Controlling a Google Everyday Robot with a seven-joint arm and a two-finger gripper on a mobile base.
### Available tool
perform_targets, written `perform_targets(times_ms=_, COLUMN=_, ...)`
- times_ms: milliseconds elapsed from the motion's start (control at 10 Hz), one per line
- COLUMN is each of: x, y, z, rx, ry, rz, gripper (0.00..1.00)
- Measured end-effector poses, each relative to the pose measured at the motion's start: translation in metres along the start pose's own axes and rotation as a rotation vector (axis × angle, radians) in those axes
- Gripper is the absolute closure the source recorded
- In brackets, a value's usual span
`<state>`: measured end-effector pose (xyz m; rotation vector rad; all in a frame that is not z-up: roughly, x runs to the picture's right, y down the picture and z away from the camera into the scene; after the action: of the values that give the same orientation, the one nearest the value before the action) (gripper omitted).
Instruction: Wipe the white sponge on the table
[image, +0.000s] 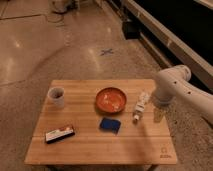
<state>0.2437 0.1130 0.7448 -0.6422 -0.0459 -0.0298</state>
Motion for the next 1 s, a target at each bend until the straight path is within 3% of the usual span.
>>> perform_targets(times_ms=400, x=-0.054, y=0.009, z=0.014, rx=-0.025, ry=-0.007, rz=-0.063, gripper=0.29)
perform_targets(times_ms=700, x=-0.132, y=0.015, z=0.050, rx=-0.032, ry=-0.083, rz=-0.097, gripper=0.29)
perform_targets(times_ms=1000, x=-0.173, y=0.014, z=0.080, rx=-0.020, ry=-0.131, rz=-0.099, gripper=0.29)
